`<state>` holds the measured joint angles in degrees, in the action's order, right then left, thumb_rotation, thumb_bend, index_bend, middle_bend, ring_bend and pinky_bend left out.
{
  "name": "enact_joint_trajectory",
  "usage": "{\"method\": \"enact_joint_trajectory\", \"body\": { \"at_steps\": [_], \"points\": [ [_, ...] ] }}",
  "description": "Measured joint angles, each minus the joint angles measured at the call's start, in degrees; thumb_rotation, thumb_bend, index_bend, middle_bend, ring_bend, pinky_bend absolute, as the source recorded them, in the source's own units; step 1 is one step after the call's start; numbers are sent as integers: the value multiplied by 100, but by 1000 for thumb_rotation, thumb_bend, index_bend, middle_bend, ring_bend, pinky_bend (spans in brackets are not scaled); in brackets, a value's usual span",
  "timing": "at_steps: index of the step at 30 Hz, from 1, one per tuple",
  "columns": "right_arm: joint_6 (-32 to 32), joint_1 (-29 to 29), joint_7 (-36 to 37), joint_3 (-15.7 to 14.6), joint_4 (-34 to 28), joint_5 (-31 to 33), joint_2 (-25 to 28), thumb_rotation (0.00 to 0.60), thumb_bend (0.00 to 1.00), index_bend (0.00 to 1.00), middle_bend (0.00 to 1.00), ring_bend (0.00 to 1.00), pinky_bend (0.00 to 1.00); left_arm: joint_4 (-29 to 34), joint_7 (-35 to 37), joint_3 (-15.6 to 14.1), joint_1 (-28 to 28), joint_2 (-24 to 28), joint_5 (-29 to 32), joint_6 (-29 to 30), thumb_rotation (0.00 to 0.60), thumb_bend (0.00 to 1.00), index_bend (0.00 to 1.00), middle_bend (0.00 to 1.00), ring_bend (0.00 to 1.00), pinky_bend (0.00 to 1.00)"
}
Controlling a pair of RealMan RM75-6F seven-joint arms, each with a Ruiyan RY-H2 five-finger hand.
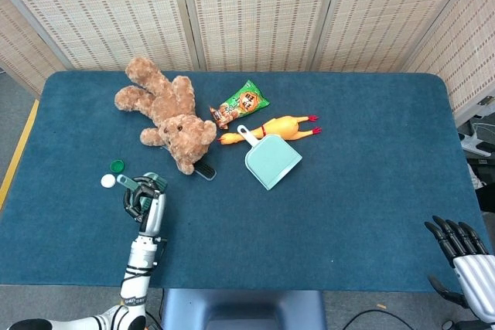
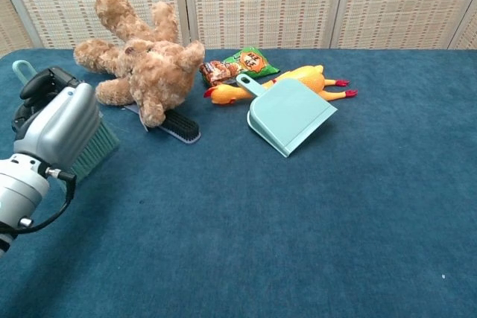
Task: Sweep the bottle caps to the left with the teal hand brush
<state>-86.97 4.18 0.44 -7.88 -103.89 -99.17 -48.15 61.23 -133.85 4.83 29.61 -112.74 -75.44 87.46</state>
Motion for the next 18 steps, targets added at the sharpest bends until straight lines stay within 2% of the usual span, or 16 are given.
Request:
{"method": "enact_joint_trajectory", "body": {
  "at_steps": [5, 18],
  "points": [
    [51, -11, -71, 4, -21, 26, -19, 600, 198, 0, 0, 0, 0, -738, 330, 204, 108, -47, 71, -71, 600, 535, 872, 1000, 808, 827],
    [26, 22, -190, 2, -65, 23, -48, 600, 198, 0, 0, 0, 0, -2191, 1054, 643, 323, -212, 425, -312, 600, 534, 872, 1000, 808, 828]
  ]
}}
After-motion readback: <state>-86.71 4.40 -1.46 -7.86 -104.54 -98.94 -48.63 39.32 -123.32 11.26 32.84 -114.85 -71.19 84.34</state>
